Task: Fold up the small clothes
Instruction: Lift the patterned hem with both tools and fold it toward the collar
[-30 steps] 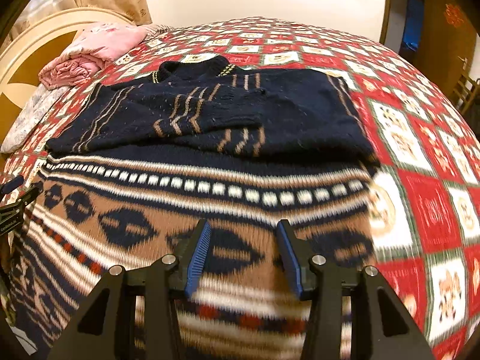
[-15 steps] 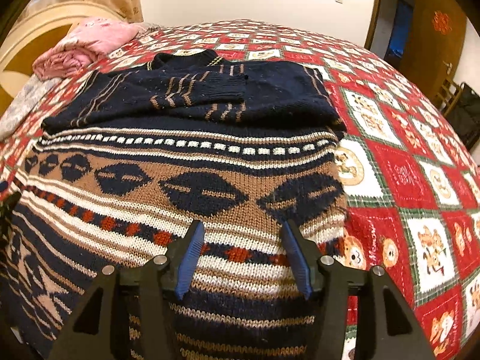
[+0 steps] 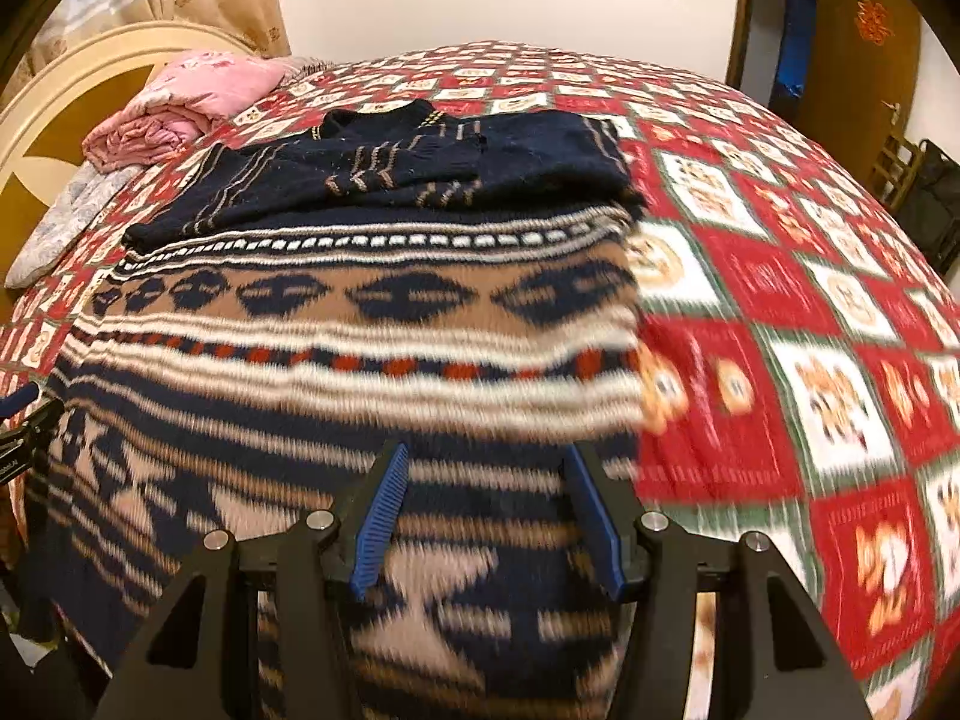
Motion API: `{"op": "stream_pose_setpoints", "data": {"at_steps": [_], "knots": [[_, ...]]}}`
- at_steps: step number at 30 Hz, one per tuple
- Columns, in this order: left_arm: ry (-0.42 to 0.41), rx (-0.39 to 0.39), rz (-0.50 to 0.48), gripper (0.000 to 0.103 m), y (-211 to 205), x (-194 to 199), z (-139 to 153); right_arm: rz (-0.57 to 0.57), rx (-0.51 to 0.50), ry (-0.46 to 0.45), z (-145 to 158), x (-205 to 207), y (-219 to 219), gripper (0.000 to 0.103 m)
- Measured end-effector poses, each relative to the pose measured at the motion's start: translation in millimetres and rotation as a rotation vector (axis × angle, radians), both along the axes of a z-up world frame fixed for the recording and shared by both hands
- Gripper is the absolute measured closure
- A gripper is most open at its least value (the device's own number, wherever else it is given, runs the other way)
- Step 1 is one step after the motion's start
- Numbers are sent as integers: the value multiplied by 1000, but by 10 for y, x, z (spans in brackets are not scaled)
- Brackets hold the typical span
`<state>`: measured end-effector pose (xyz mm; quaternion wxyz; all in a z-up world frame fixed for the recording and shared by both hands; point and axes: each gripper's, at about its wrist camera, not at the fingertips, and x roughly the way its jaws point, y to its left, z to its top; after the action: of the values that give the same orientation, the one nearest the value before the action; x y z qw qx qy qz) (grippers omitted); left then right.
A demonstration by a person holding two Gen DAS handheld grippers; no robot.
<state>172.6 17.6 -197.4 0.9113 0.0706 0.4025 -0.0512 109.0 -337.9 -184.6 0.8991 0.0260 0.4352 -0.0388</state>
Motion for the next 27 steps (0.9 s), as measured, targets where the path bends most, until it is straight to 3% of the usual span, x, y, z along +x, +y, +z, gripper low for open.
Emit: {"op": "stream_pose_setpoints", "data": {"at_steps": [10,22,27], "knots": [[21,-31,-7,23,41,-378,-49,-13,-23,-16,-38,-611,-35,44],[66,-26,-59,23,1,-776,-140,-25,66,11,-120,-1175,-62,44],[103,-65,-51,23,68,-843,-177,-19,73,24,-145,-1351,-13,44]]}}
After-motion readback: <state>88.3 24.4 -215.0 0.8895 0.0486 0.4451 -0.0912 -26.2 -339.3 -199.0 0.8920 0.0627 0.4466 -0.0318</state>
